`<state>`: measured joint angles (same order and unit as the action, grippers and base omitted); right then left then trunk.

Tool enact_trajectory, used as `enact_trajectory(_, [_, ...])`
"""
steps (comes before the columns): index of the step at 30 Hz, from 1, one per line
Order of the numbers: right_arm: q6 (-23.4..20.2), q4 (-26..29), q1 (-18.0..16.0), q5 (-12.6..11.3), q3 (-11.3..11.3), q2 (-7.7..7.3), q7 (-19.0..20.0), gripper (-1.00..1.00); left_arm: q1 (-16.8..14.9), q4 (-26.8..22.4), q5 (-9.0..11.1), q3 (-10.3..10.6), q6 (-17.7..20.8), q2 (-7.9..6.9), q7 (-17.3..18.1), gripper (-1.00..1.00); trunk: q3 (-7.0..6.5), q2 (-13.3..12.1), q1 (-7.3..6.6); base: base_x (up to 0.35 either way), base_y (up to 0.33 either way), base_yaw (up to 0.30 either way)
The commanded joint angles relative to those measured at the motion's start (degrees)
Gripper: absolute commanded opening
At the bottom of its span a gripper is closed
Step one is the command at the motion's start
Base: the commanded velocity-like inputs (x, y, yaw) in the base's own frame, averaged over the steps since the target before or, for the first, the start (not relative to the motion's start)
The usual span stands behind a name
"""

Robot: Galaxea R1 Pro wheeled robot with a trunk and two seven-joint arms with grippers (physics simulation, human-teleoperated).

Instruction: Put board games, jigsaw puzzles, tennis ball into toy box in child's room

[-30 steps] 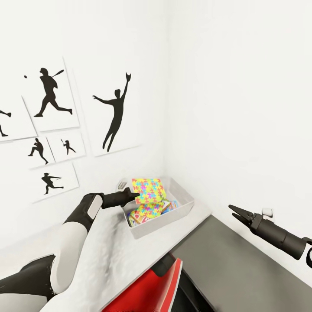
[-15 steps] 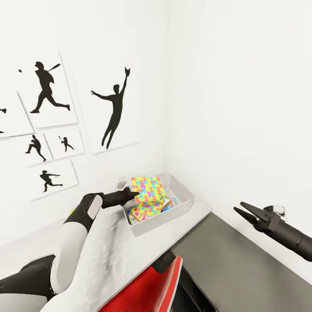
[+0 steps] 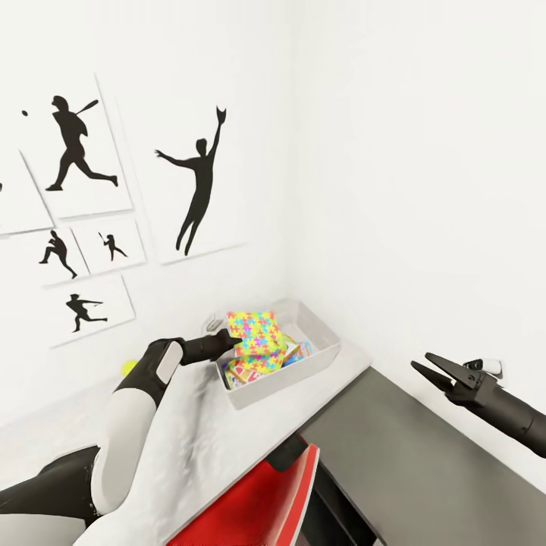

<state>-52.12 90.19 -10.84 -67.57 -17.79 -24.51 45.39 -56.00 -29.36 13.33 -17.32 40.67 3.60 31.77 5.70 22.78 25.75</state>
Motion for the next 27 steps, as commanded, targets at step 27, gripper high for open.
enact_trajectory(27, [-0.2, 0.0, 0.0, 0.1, -0.1, 0.04, 0.1, 1.00, -1.5, -0.4, 0.4, -0.3, 0.9, 1.15, -0.8, -1.00, 2.68, 0.1, 0.03, 0.000, 0.000, 0.000])
